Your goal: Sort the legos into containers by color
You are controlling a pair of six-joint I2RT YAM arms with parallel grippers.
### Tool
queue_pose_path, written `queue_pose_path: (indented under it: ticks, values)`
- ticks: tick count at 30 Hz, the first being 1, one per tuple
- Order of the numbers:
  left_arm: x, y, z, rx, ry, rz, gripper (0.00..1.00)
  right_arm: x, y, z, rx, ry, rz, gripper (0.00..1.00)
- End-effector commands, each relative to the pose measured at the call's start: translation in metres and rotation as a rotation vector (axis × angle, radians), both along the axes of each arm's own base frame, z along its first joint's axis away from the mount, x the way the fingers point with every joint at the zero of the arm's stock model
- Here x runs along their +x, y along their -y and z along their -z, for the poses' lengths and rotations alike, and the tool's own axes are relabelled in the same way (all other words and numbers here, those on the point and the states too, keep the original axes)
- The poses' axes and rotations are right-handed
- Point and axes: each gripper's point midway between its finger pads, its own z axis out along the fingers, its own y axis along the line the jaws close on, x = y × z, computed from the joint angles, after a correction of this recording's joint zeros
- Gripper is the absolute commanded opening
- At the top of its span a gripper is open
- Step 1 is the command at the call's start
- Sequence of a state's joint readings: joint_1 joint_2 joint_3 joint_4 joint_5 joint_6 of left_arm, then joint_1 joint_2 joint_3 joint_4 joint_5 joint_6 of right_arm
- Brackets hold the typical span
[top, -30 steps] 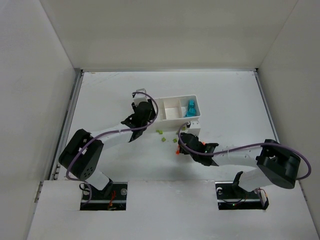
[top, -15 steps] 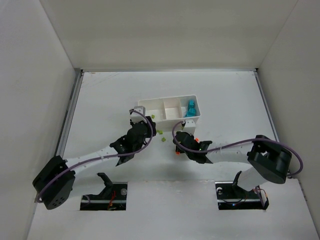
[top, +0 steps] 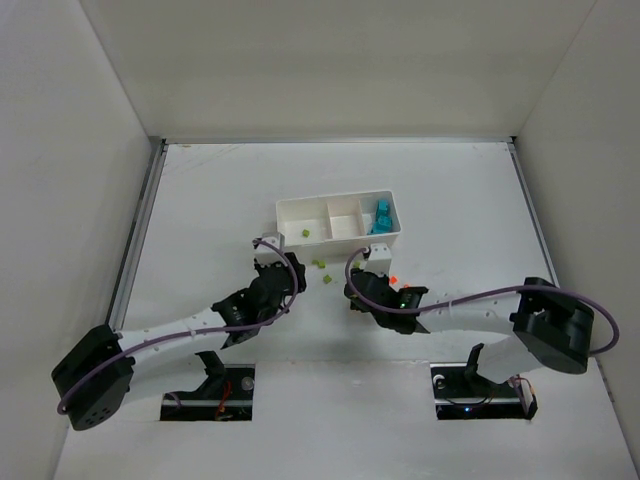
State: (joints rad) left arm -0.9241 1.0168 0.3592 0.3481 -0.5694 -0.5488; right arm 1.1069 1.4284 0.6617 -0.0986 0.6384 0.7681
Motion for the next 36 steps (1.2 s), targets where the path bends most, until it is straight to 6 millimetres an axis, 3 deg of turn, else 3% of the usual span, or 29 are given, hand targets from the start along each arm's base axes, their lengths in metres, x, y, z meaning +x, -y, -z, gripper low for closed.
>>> queue_pose_path:
  ticks: [1,14,21,31,34,36]
  values:
    - [-0.003,-0.001,-0.002,-0.035,0.007,-0.015,0.4,0.003,-0.011,-0.006,0.03,-0.001,0.008,0.48]
    - [-0.015,0.01,0.007,-0.036,-0.019,0.031,0.4,0.022,-0.01,0.016,0.008,-0.031,0.041,0.45]
    - [-0.017,0.015,0.014,-0.029,-0.033,0.042,0.41,0.024,-0.007,0.018,-0.001,-0.027,0.057,0.28]
    - [-0.02,0.041,0.016,-0.027,-0.049,0.096,0.43,0.011,0.002,-0.041,0.132,0.041,0.034,0.25]
    - [-0.017,0.048,0.015,-0.027,-0.041,0.1,0.43,0.019,-0.004,-0.07,0.17,0.096,0.003,0.25]
    - [-0.013,0.051,0.016,-0.026,-0.04,0.093,0.43,0.045,-0.002,-0.099,0.185,0.16,0.013,0.25]
